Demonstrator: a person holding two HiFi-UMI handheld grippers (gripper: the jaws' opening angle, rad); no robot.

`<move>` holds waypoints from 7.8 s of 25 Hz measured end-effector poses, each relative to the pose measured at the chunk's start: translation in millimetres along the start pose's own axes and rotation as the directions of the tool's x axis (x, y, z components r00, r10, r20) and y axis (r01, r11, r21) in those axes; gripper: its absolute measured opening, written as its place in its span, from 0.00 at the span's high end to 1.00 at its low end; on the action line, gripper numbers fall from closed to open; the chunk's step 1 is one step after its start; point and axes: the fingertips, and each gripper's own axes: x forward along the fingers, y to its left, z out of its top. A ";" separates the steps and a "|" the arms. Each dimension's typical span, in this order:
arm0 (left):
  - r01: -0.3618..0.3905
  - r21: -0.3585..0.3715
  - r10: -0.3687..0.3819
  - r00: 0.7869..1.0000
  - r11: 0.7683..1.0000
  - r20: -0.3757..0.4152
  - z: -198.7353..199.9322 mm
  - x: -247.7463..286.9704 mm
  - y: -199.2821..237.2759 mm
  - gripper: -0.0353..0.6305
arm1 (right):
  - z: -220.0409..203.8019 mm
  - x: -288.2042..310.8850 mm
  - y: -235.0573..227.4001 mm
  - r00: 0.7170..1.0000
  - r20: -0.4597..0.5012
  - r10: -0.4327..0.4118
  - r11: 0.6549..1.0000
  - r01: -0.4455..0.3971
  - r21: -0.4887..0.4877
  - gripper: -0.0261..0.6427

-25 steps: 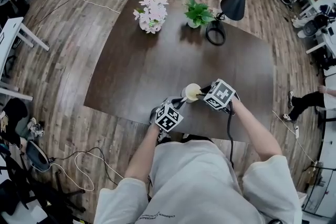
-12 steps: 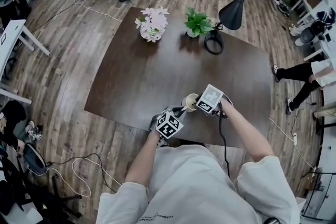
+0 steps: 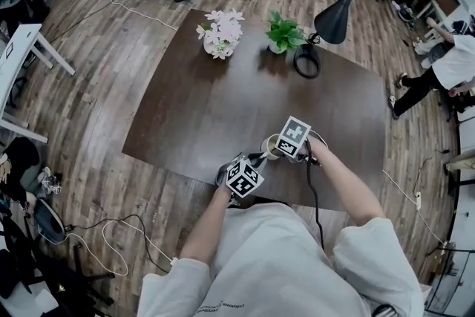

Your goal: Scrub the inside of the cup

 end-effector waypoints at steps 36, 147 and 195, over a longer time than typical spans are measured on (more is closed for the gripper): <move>0.051 -0.012 -0.051 0.999 0.999 -0.008 1.8 2.5 -8.2 0.88 | 13.1 -17.9 -5.9 0.996 0.070 0.047 0.992 -0.054 0.113 0.82; 0.043 -0.047 -0.044 0.999 0.998 -0.024 10.7 18.7 -6.8 0.88 | -17.9 -35.2 -4.4 0.998 -0.058 -0.025 0.999 0.024 -0.030 0.82; 0.092 -0.065 -0.094 0.995 0.994 -0.021 6.2 16.1 -9.4 0.88 | -15.4 -37.5 -43.2 0.996 -0.006 -0.086 0.993 0.087 0.079 0.82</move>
